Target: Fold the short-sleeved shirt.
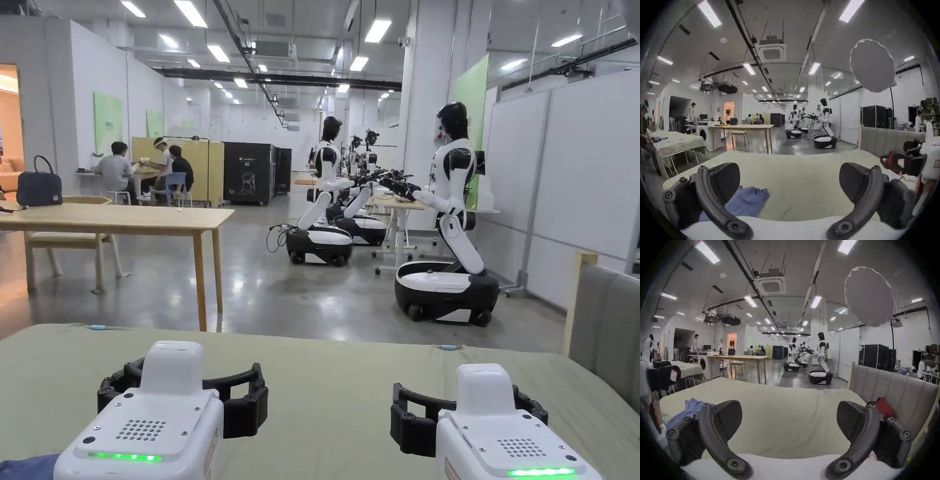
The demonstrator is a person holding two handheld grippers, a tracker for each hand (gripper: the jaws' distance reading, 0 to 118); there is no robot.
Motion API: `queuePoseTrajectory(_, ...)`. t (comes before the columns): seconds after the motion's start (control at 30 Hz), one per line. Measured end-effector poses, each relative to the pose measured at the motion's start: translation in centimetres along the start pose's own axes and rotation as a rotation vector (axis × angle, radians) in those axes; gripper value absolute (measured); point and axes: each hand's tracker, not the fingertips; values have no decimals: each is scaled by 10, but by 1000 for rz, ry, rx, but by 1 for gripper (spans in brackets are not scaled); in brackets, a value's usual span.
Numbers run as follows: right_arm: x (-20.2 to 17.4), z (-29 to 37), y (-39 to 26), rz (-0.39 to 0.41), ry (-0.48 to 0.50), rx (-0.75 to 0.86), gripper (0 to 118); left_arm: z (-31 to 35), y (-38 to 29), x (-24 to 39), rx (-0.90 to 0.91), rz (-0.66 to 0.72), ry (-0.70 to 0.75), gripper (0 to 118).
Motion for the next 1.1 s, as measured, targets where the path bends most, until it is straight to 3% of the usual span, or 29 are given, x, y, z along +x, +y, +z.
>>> queuePoseTrajectory(0.03,0,-1,-3,9,-9,1,109,-1,-2,-1,1,-1,-4,116)
queuePoseTrajectory(0.07,-1,0,-5,18,-19,4,92,10,7,10,2,-4,-31,107)
queuePoseTrajectory(0.1,-1,1,-5,29,-30,12,56,14,9,13,4,-3,-38,78)
queuePoseTrajectory(0.13,-2,1,-5,44,-71,13,3,14,9,14,-6,-13,-15,4)
queuePoseTrajectory(0.17,-3,1,-7,54,-116,21,2,12,5,15,-52,-61,61,0)
queuePoseTrajectory(0.23,2,0,-5,0,-45,-3,2,22,11,24,-2,-2,-31,0)
queuePoseTrajectory(0.5,-8,-4,-2,27,-41,-16,2,36,18,34,-3,-4,22,0)
queuePoseTrajectory(0.57,-25,-8,2,30,17,-15,2,36,17,32,-15,-22,51,0)
queuePoseTrajectory(0.63,-54,-13,4,35,81,-4,2,14,-6,-20,-32,-39,121,0)
queuePoseTrajectory(0.7,-88,-16,4,40,163,-7,2,19,-9,-32,-43,-39,190,0)
queuePoseTrajectory(0.77,-121,-18,2,34,268,-29,2,61,-3,-77,-81,-37,273,0)
queuePoseTrajectory(0.9,-168,-22,-10,-11,384,-95,2,73,-23,-145,-187,-1,371,0)
queuePoseTrajectory(1.1,-192,-41,-30,22,395,-140,2,56,-50,-190,-361,32,341,0)
